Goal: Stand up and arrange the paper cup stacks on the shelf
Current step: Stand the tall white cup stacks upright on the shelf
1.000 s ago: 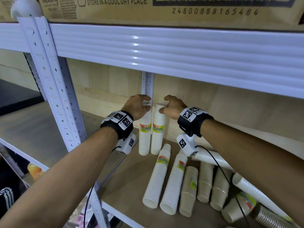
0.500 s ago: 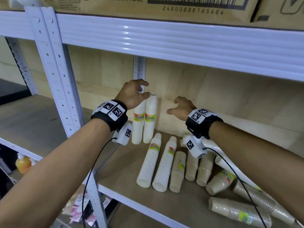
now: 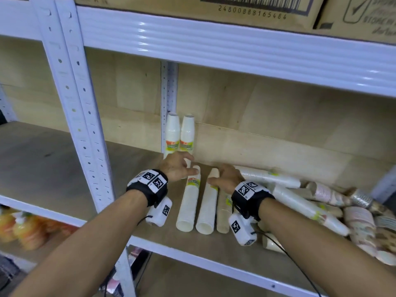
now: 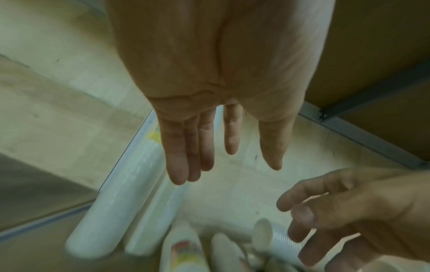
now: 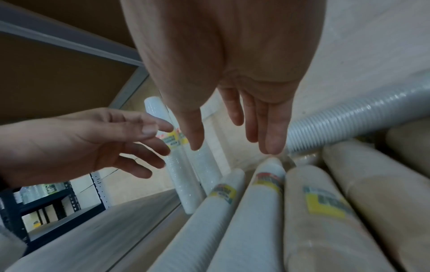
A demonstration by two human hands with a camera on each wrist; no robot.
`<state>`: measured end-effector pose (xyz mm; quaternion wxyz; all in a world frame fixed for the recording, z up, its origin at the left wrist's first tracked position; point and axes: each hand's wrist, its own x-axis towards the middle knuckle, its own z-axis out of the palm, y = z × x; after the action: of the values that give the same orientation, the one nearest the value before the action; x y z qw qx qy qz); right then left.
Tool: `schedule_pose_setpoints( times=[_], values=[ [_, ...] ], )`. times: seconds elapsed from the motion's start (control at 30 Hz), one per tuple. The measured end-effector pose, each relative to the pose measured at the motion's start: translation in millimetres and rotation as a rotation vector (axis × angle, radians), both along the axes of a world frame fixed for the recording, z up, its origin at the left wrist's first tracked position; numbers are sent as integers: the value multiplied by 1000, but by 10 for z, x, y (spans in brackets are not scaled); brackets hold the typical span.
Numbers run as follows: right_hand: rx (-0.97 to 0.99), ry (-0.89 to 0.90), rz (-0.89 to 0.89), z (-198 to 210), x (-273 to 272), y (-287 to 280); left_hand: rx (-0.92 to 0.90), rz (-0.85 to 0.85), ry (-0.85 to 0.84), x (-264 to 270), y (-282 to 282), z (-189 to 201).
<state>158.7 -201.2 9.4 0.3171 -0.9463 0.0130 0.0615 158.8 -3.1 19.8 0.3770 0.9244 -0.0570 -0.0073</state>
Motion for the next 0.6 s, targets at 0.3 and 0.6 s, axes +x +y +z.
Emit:
schedule_pose_setpoints(
  times=[0.3, 0.6],
  values=[
    [106, 94, -104, -424, -106, 119, 21, -14, 114, -16, -4, -640],
    [84, 127, -170, -593, -59, 213, 37, -53, 159, 25, -19, -863]
  ],
)
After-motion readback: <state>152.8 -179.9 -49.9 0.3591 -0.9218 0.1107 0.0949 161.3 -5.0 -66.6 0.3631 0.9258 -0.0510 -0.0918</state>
